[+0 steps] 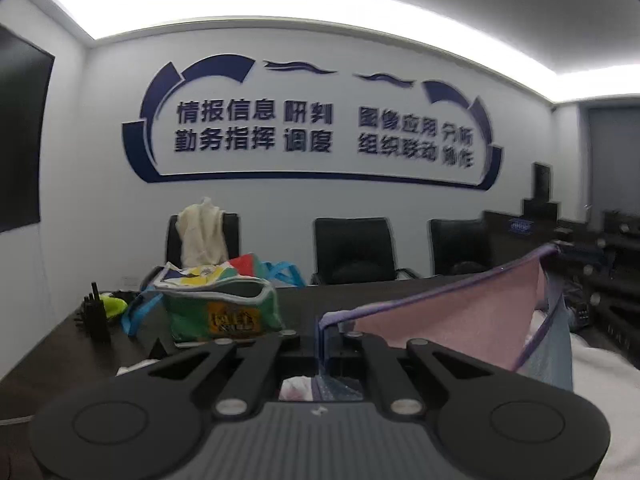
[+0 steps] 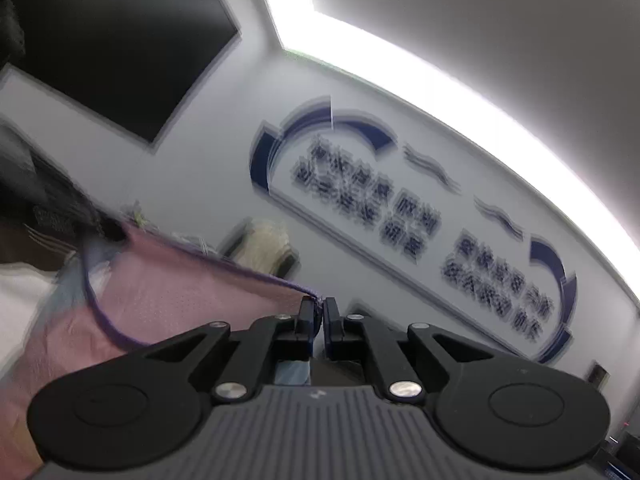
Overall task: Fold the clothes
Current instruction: 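Lift the pink garment high with both grippers by its purple-trimmed edges, then lay the garment flat on the towel and open both grippers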
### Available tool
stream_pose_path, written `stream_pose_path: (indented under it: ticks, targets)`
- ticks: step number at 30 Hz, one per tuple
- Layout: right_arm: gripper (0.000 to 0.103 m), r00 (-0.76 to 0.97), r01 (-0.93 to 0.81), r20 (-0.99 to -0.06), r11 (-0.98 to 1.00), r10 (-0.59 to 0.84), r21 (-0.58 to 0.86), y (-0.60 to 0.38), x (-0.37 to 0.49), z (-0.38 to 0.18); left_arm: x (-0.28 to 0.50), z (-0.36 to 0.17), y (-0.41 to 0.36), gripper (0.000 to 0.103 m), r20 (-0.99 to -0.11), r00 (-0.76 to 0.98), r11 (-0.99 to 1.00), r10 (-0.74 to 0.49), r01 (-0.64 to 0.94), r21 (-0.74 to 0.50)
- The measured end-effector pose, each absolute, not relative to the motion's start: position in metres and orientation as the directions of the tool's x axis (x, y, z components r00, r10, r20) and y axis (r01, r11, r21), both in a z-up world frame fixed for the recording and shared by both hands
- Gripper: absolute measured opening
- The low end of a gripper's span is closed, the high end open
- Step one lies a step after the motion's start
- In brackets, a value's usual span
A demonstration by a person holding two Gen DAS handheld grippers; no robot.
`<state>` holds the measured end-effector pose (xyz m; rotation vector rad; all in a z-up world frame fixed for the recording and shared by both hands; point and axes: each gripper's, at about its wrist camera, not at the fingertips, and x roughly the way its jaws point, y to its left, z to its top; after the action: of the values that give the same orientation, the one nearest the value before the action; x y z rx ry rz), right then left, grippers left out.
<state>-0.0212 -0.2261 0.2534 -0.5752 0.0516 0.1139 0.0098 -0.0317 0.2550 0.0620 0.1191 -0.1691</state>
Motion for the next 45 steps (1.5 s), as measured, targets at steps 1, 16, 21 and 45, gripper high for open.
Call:
stream_pose_path:
  ticks: [1,16,21,45]
  targets:
    - [0.004,0.992,-0.112,-0.102,0.841,0.068,-0.530,-0.228,0.002,0.249,0.022,0.261,-0.038,0.001,-0.100,0.985,0.986,-0.143,0.150,0.071]
    - [0.004,0.944,0.120,0.321,0.834,0.071,-0.538,-0.226,-0.125,0.346,-0.067,0.290,-0.037,0.001,0.105,0.947,0.947,-0.303,0.287,0.146]
    - [0.004,0.987,-0.139,-0.140,0.818,0.072,-0.559,-0.232,-0.137,0.212,-0.065,0.101,-0.033,0.006,-0.383,0.837,0.887,-0.391,0.454,0.086]
    - [0.002,0.677,-0.384,-0.619,0.908,0.398,0.164,-0.263,-0.097,0.027,-0.073,0.018,0.026,0.003,-0.569,0.750,0.942,-0.337,0.271,-0.201]
